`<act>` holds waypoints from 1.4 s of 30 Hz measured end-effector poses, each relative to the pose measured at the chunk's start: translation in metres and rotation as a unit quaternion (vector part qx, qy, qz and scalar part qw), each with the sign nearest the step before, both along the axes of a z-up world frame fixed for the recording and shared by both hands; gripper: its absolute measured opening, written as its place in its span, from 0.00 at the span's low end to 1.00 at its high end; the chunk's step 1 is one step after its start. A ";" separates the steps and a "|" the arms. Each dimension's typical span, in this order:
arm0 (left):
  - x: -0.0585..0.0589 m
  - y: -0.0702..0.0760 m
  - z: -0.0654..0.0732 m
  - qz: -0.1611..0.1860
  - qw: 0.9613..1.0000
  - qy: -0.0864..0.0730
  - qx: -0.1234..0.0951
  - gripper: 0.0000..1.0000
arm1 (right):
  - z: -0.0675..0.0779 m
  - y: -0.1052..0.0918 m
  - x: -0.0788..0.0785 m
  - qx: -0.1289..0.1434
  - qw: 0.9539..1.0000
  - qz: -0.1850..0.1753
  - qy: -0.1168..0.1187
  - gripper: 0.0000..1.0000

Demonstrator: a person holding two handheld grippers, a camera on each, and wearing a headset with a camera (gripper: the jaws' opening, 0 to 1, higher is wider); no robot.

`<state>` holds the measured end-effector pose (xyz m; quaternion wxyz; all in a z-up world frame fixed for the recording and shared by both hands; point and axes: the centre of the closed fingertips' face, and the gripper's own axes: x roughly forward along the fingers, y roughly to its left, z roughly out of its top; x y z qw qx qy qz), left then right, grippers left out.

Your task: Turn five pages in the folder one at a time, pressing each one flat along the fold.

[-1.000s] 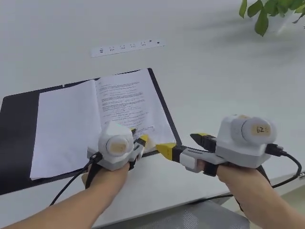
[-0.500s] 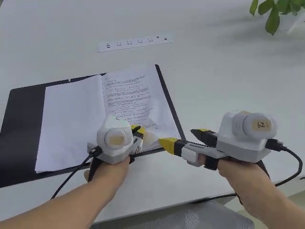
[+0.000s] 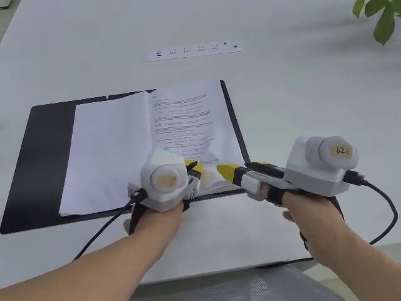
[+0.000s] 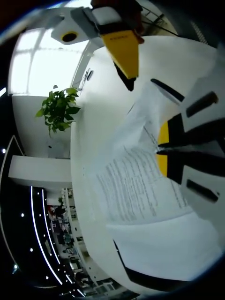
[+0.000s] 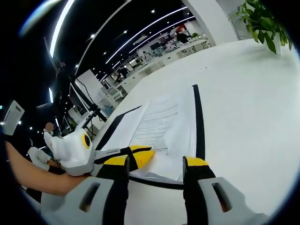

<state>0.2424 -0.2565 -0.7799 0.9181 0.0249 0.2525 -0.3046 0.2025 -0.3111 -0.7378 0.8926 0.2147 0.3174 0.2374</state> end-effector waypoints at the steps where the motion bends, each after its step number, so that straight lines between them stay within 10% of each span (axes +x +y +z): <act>1: 0.000 0.000 0.000 0.000 1.000 0.000 0.000 0.02 | -0.002 0.000 0.000 0.000 1.000 0.000 0.003 0.44; 16: 0.000 0.000 0.001 0.001 1.000 -0.002 -0.005 0.02 | -0.023 0.000 -0.012 0.025 0.998 -0.011 0.051 0.40; 28: 0.000 0.000 0.000 0.003 1.000 0.002 -0.007 0.03 | -0.038 -0.016 -0.008 0.024 0.995 -0.060 0.078 0.00; 42: -0.010 0.018 0.021 -0.003 0.999 0.028 -0.037 0.15 | -0.005 -0.012 -0.001 0.041 0.996 -0.066 0.038 0.00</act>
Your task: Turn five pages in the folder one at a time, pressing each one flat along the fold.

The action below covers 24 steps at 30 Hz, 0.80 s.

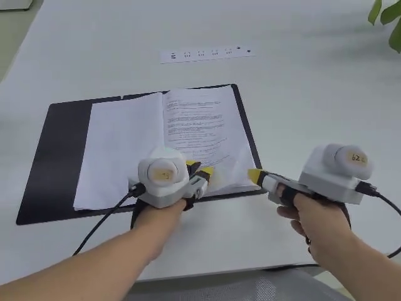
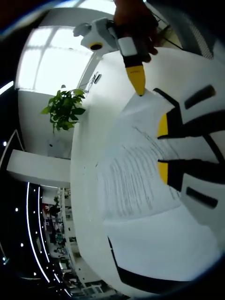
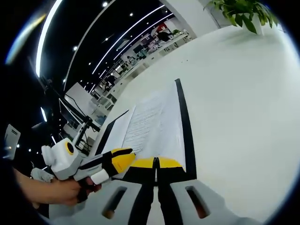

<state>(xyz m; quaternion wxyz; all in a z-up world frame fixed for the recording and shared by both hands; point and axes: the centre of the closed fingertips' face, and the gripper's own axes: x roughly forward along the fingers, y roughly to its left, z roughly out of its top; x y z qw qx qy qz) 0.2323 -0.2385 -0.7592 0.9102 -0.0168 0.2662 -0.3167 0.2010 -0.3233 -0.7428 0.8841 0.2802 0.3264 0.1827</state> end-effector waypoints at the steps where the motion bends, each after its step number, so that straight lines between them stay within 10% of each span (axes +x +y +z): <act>1: -0.002 0.004 0.004 -0.004 1.000 -0.005 0.005 0.15 | 0.006 0.004 0.000 -0.001 1.000 0.002 -0.005 0.00; 24: -0.039 0.114 0.053 0.014 0.999 -0.041 0.023 0.25 | 0.103 0.095 -0.003 0.072 0.993 0.053 -0.078 0.00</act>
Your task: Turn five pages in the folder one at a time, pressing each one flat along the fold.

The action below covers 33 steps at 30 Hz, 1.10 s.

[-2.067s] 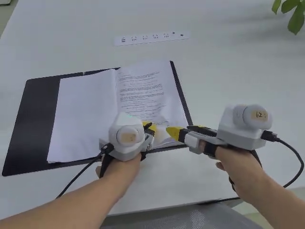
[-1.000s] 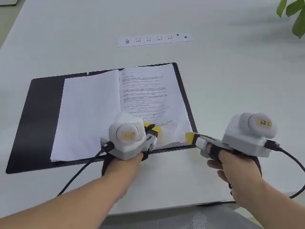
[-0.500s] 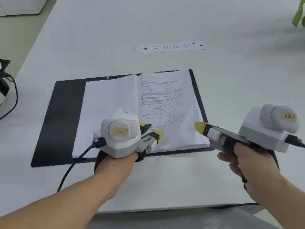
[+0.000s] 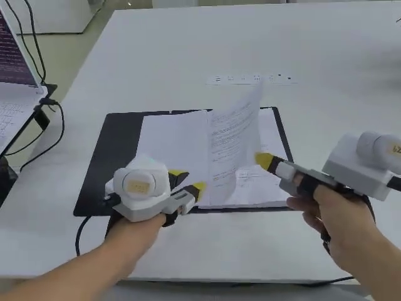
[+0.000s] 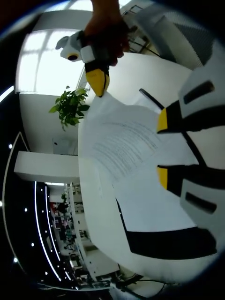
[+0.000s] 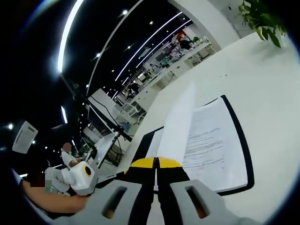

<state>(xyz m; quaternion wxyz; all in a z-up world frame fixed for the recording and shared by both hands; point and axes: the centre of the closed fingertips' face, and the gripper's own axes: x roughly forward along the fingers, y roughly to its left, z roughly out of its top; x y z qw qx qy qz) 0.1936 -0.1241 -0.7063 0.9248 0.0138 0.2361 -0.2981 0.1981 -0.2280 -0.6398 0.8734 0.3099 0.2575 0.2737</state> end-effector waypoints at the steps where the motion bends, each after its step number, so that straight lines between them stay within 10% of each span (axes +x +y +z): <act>1: -0.001 0.005 0.002 0.001 1.000 -0.002 0.000 0.25 | 0.004 0.009 0.000 0.001 1.000 0.007 -0.005 0.00; 16: -0.014 0.100 0.022 0.056 0.998 -0.021 0.000 0.26 | 0.002 0.108 -0.006 -0.001 0.997 0.073 0.002 0.00; 33: -0.034 0.167 0.020 0.112 0.994 -0.011 -0.014 0.27 | -0.047 0.188 -0.008 -0.036 0.991 0.121 0.053 0.00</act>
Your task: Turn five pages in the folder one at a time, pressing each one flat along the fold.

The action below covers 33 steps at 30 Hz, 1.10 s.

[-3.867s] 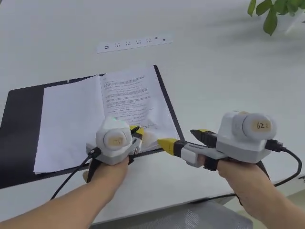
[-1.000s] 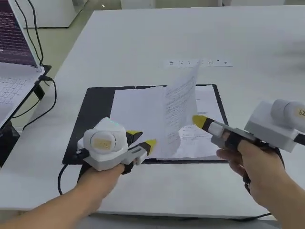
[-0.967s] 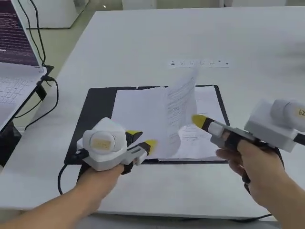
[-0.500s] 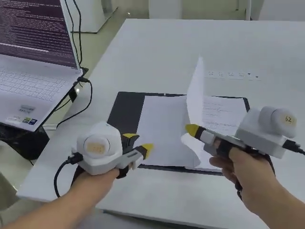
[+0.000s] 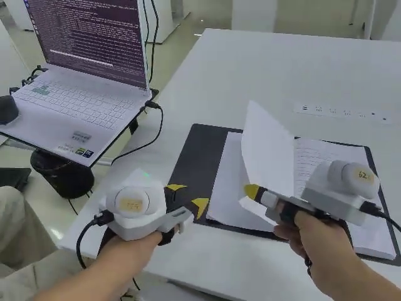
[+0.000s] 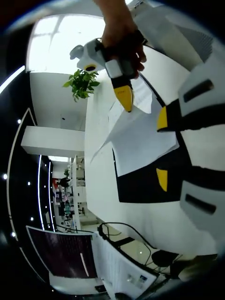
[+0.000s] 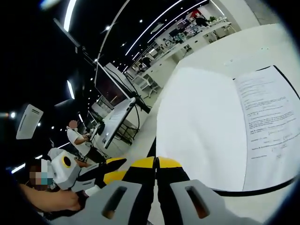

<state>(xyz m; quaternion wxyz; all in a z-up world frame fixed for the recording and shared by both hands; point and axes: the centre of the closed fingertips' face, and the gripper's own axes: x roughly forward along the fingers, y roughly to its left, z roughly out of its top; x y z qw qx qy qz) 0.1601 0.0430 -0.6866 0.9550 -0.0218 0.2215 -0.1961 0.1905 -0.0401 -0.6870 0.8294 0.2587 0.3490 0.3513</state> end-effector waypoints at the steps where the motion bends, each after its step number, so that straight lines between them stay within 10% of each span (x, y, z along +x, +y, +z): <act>1: -0.001 0.002 0.000 0.003 1.000 0.000 0.000 0.27 | -0.004 0.002 0.002 -0.002 1.000 0.001 0.002 0.00; 30: -0.010 0.024 -0.026 0.028 0.999 0.030 -0.013 0.26 | -0.092 0.049 -0.001 -0.072 0.995 0.045 0.055 0.00; 33: -0.006 0.022 -0.029 0.025 0.999 0.032 -0.009 0.26 | -0.091 0.054 -0.006 -0.048 0.996 0.058 0.051 0.02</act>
